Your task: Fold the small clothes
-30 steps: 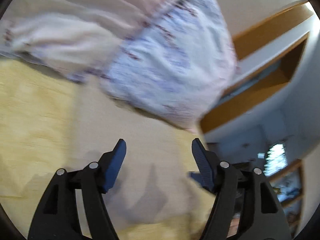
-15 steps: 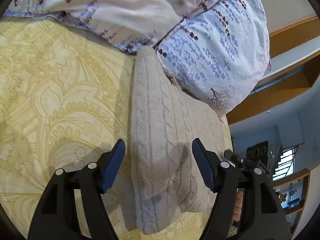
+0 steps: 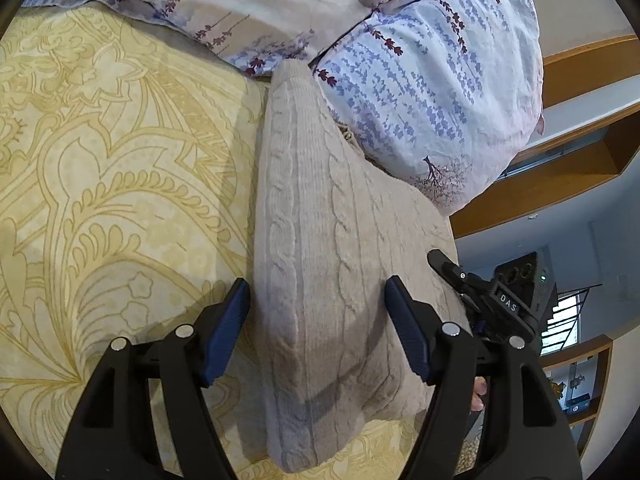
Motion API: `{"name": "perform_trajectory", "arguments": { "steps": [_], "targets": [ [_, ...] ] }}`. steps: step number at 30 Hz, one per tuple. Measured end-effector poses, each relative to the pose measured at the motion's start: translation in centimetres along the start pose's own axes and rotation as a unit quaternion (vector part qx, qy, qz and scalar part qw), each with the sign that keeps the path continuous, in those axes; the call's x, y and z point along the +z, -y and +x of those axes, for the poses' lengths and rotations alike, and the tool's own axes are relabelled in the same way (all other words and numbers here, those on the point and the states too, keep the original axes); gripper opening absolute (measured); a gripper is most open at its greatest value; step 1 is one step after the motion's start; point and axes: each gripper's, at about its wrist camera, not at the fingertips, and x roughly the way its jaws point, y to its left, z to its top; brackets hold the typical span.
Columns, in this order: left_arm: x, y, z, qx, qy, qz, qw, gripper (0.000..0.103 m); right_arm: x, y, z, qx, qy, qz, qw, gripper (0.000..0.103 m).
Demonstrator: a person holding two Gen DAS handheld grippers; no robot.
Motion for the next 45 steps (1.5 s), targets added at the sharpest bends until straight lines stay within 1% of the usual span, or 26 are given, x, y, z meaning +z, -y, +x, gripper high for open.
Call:
{"name": "perform_trajectory", "arguments": {
  "steps": [1,3,5,6,8,9,10,13,15,16,18,22,28,32,35,38,42,43,44,45],
  "targets": [
    [-0.1,0.0,-0.1,-0.001,-0.001,0.000,1.0000,0.070,-0.2,-0.5,-0.2,-0.004,0.013,-0.017,1.000,0.020],
    [-0.1,-0.1,-0.2,-0.001,-0.002,-0.001,1.0000,0.070,-0.7,-2.2,-0.9,-0.026,0.036,-0.068,0.997,0.019],
    [-0.2,-0.2,-0.3,-0.002,-0.003,-0.001,1.0000,0.070,-1.4,-4.7,-1.7,-0.050,0.063,-0.140,0.987,0.019],
    [-0.2,-0.2,-0.3,-0.002,-0.003,0.000,1.0000,0.070,-1.8,-5.9,-2.1,-0.062,0.075,-0.173,0.980,0.018],
    [-0.3,-0.1,-0.4,-0.002,-0.004,0.000,1.0000,0.070,-3.0,-8.7,-2.6,-0.090,0.101,-0.253,0.958,0.018],
    [-0.3,-0.1,-0.4,-0.002,-0.003,0.000,1.0000,0.070,-3.9,-10.2,-2.8,-0.110,0.116,-0.299,0.941,0.018],
    [-0.4,-0.1,-0.4,-0.002,-0.003,0.000,1.0000,0.070,-4.5,-11.1,-2.9,-0.124,0.126,-0.327,0.928,0.018],
    [-0.6,0.0,-0.4,-0.002,-0.004,0.002,1.0000,0.070,-6.4,-13.4,-3.1,-0.161,0.160,-0.406,0.885,0.017],
    [-0.7,0.2,-0.5,-0.002,-0.003,0.004,1.0000,0.071,-6.5,-13.6,-3.5,-0.184,0.182,-0.421,0.869,0.016],
    [-0.7,0.3,-0.6,-0.004,-0.003,0.005,1.0000,0.072,-6.3,-13.7,-3.7,-0.191,0.189,-0.419,0.867,0.016],
    [-0.9,0.5,-0.8,-0.007,-0.003,0.009,0.9999,0.072,-5.7,-13.3,-4.0,-0.199,0.192,-0.409,0.870,0.016],
    [-1.4,1.3,-0.8,-0.006,-0.011,0.027,0.9996,0.072,-4.9,-11.9,-4.0,-0.227,0.191,-0.392,0.871,0.015],
    [-2.1,2.0,-0.3,-0.008,-0.022,0.043,0.9988,0.072,-4.7,-10.2,-4.5,-0.242,0.191,-0.375,0.874,0.015],
    [-2.7,2.5,0.0,-0.008,-0.028,0.055,0.9981,0.072,-4.2,-8.8,-4.9,-0.251,0.188,-0.353,0.882,0.015],
    [-3.2,2.8,0.1,-0.007,-0.032,0.068,0.9971,0.072,-3.9,-7.0,-4.8,-0.256,0.176,-0.325,0.893,0.015],
    [-3.5,3.1,0.4,-0.004,-0.039,0.078,0.9962,0.072,-3.3,-4.6,-4.1,-0.261,0.143,-0.283,0.912,0.015],
    [-4.2,3.2,0.3,0.002,-0.045,0.087,0.9952,0.072,-2.8,-2.3,-4.0,-0.261,0.119,-0.225,0.931,0.016],
    [-4.4,3.2,0.3,0.000,-0.046,0.087,0.9952,0.072,-2.7,-2.0,-4.6,-0.252,0.122,-0.210,0.937,0.018],
    [-4.6,3.2,0.1,-0.001,-0.047,0.086,0.9952,0.072,-2.6,-1.8,-5.2,-0.247,0.125,-0.197,0.941,0.022],
    [-4.7,3.2,0.1,-0.002,-0.047,0.085,0.9952,0.072,-2.6,-1.6,-6.0,-0.242,0.128,-0.183,0.944,0.032]
  ]
}}
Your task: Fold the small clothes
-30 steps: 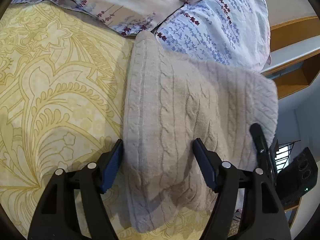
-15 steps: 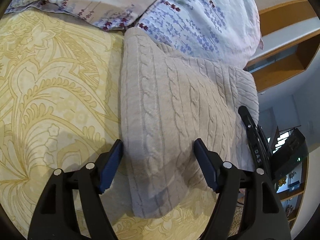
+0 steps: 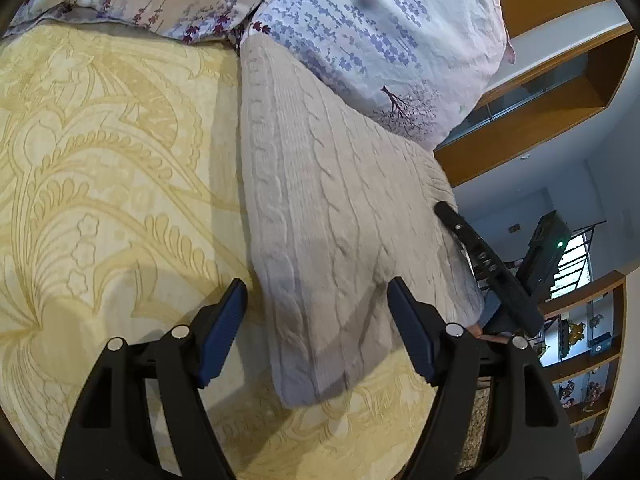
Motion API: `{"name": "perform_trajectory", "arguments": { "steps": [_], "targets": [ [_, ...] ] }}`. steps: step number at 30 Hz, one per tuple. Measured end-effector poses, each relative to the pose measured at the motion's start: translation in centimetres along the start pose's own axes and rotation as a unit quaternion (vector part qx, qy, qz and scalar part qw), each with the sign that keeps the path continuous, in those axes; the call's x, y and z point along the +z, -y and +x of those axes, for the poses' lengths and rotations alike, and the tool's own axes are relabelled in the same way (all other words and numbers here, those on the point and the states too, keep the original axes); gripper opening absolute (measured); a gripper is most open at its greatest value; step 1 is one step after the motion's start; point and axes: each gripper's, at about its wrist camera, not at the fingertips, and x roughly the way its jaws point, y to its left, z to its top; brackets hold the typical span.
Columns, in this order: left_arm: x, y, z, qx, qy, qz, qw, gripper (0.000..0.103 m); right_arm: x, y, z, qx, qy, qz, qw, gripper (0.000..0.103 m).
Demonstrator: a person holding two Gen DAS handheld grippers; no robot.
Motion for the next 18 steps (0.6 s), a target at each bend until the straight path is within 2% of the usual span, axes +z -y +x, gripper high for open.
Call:
{"name": "perform_trajectory", "arguments": {
  "steps": [2,3,6,9,12,18],
  "targets": [
    [-0.5,-0.1,-0.4,-0.004,0.002,-0.001,1.0000,0.072,-0.1,1.4,-1.4,0.015,0.001,0.039,0.999,0.043],
    [-0.7,0.0,-0.5,-0.005,0.003,-0.001,1.0000,0.071,-0.4,2.2,-2.3,0.040,-0.002,0.065,0.997,0.047],
    [-1.3,-0.1,-1.0,-0.012,0.005,-0.002,0.9999,0.071,-1.3,3.5,-3.7,0.109,-0.018,0.111,0.988,0.051],
    [-1.9,-0.1,-1.1,-0.013,0.005,-0.002,0.9999,0.071,-2.8,3.4,-4.8,0.159,-0.036,0.128,0.978,0.051],
    [-2.5,-0.4,-1.1,-0.011,0.001,-0.006,0.9999,0.068,-4.1,2.6,-6.0,0.167,-0.039,0.119,0.978,0.051],
    [-2.9,-0.5,-1.2,-0.011,0.003,-0.009,0.9999,0.064,-5.6,1.4,-6.4,0.152,-0.052,0.096,0.982,0.051]
  ]
}}
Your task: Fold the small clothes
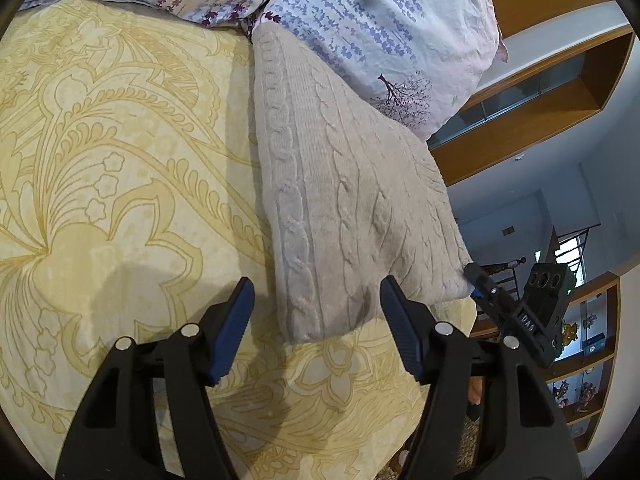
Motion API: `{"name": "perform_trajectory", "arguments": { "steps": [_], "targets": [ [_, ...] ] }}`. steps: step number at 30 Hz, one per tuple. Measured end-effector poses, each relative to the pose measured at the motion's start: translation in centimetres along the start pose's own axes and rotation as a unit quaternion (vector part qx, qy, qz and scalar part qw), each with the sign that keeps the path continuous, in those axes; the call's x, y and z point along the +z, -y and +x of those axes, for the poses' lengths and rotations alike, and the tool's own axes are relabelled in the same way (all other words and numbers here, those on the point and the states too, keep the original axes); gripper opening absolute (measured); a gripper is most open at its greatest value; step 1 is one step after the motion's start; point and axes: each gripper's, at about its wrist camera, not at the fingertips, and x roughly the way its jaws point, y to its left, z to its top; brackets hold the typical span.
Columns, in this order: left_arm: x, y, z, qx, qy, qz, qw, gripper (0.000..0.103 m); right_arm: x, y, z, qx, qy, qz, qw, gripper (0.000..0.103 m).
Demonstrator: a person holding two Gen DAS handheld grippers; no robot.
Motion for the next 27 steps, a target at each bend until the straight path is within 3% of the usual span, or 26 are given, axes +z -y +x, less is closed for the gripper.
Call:
{"name": "perform_trajectory", "arguments": {
  "steps": [5,15,21,24,27],
  "targets": [
    [-0.2,0.0,-0.1,0.000,0.000,0.000,1.0000,0.064,-0.4,0.2,0.1,0.008,0.001,0.005,1.000,0.049],
    [-0.8,0.2,0.0,-0.006,-0.003,-0.003,1.0000,0.057,-1.1,-0.2,0.3,0.024,-0.001,0.000,1.000,0.032],
    [-1.0,0.0,0.5,-0.015,-0.011,-0.012,0.9998,0.044,-1.4,-0.4,0.3,0.026,-0.001,-0.007,1.000,0.015],
    [-1.2,-0.1,0.6,-0.015,-0.013,-0.016,0.9997,0.038,-1.5,-0.6,-0.4,0.015,0.019,-0.015,1.000,0.012],
    [-1.2,-0.2,0.6,-0.024,-0.014,-0.018,0.9995,0.024,-1.1,-0.9,-1.4,0.002,0.048,-0.021,0.999,0.010]
  ]
}}
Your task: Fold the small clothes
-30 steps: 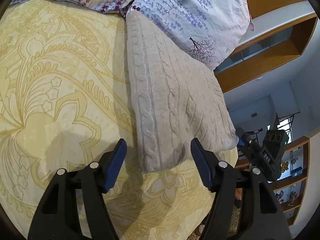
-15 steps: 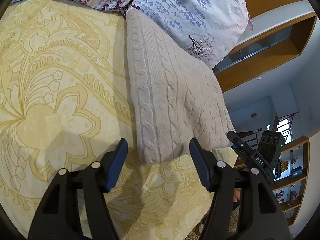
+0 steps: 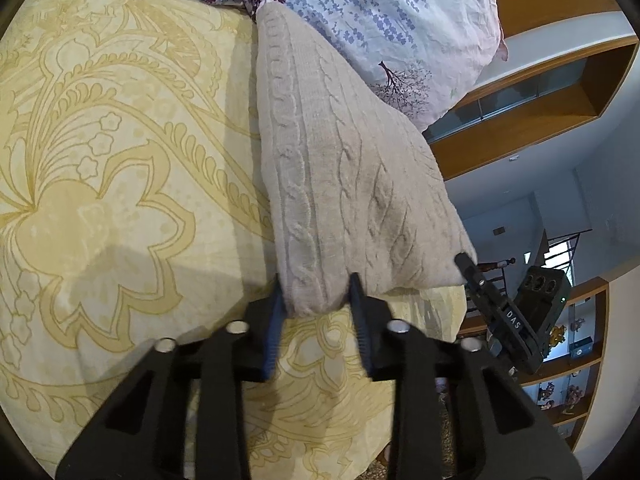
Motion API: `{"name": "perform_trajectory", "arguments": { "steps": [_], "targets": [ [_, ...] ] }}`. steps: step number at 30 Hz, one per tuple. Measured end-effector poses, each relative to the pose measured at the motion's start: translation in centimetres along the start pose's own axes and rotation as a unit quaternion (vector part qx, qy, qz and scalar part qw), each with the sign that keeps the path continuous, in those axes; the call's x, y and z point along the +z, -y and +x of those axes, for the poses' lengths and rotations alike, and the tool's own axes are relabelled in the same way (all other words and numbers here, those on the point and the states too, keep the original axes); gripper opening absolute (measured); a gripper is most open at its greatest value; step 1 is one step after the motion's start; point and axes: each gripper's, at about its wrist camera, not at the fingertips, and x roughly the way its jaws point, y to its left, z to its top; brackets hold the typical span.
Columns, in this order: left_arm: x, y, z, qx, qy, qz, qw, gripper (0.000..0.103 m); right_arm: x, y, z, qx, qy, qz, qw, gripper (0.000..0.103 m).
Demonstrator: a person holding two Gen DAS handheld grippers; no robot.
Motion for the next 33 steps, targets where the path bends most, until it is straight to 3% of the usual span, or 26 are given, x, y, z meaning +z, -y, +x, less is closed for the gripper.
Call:
{"name": "perform_trajectory", "arguments": {
  "steps": [5,10,15,16,18,19,20,21,23,28,33],
  "targets": [
    [-0.4,0.5,-0.3,-0.011,0.007,0.015,0.9998,0.017,0.7,-0.3,-1.8,-0.031,0.038,-0.017,0.999,0.009],
    [-1.0,0.3,-0.1,-0.014,0.003,0.013,0.9998,0.015,-0.6,1.4,0.7,-0.080,-0.016,-0.008,0.997,0.009],
    [-1.1,-0.2,0.1,-0.010,-0.012,0.002,0.9999,0.017,-0.7,2.6,1.5,-0.063,-0.053,0.017,0.996,0.011],
    [-1.0,-0.1,-0.1,-0.010,-0.015,0.001,0.9998,0.021,-0.5,2.5,1.3,-0.055,-0.055,0.020,0.997,0.012],
    [-0.6,0.0,-1.0,-0.011,-0.012,0.002,0.9999,0.026,0.4,2.4,0.7,-0.040,-0.056,0.027,0.997,0.033],
    [-0.3,0.1,-1.4,-0.012,-0.008,0.001,0.9999,0.038,1.2,2.4,0.2,-0.034,-0.047,0.028,0.998,0.041],
    [0.1,0.2,-1.9,-0.013,0.001,-0.001,0.9999,0.047,2.1,2.4,-0.3,-0.028,-0.034,0.030,0.999,0.056],
    [0.9,0.2,-2.5,-0.013,0.015,-0.007,0.9998,0.050,2.8,2.4,-0.4,-0.025,-0.027,0.033,0.999,0.064],
    [2.5,-0.1,-2.9,-0.013,0.030,-0.019,0.9993,0.057,5.1,2.7,0.3,-0.006,-0.021,0.047,0.999,0.064],
    [7.3,-0.9,-1.7,-0.007,0.053,-0.060,0.9967,0.059,9.9,4.9,5.8,0.010,-0.049,0.104,0.993,0.064],
    [11.5,-1.1,0.6,0.013,0.057,-0.077,0.9953,0.059,11.5,6.6,11.0,0.000,-0.088,0.142,0.986,0.061]
  ]
}}
